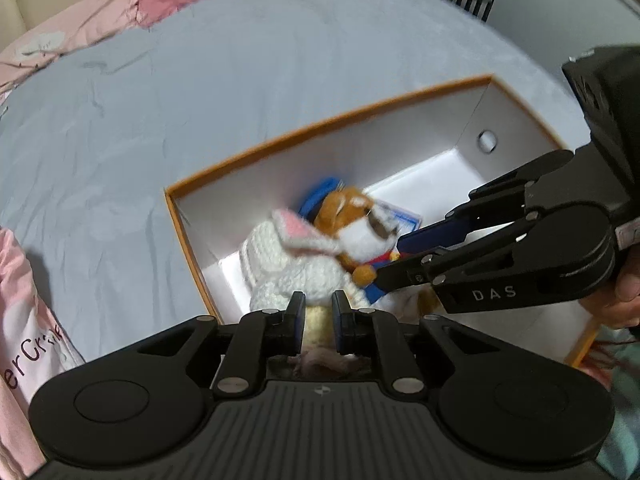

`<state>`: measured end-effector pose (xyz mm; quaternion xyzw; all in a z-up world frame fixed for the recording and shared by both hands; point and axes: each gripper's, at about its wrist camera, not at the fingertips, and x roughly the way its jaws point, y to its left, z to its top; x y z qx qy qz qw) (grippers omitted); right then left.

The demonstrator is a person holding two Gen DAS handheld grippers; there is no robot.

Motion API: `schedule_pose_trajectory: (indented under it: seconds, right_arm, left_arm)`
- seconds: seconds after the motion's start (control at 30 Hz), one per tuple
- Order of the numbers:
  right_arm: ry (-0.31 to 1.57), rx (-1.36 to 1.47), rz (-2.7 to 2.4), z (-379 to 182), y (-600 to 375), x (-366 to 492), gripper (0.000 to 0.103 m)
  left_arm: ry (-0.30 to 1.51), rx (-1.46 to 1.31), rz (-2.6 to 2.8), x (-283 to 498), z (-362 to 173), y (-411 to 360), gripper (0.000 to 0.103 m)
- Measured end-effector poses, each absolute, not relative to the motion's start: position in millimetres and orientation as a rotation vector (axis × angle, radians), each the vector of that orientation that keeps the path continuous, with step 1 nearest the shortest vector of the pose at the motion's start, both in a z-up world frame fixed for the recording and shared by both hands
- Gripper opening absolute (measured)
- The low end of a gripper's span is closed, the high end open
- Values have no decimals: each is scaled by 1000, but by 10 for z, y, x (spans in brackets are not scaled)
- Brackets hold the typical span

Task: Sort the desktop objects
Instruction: 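Lower the plush toys into the orange box and open both tools, then grasp the pink fluffy toy with left tool while right tool grasps the pink plastic toy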

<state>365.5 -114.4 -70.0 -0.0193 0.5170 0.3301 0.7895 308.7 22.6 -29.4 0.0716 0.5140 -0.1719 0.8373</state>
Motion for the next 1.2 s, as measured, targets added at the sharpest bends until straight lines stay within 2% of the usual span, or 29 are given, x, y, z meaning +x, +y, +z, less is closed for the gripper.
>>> schedule_pose_trajectory:
  seconds: [0.27,0.47,0.77,0.83,0.9,1.2]
  right_arm:
    - [885,-114,684,-13,-1405,3031,34]
    - [764,-60,628,316,-1807,2303,36]
    - [790,59,399,78,-2417,1525,36]
    - [839,67,329,-86,-2516,1447,36]
    - [888,86,271,-245,-2603,1384,36]
    - [1087,249,175,-625,-2798,1350,36]
  left_arm:
    - [884,65,-397,2455,377,163,15]
    - [817,5,-444,1782,595,-5,24]
    - [882,-144,-470,1250,197,-257,34]
    - [897,-150,-479,1212,35,-368,40]
    - [900,-135,-456,1193,-87,-461,53]
    - [977,-138,-379,1286,-597,-789,58]
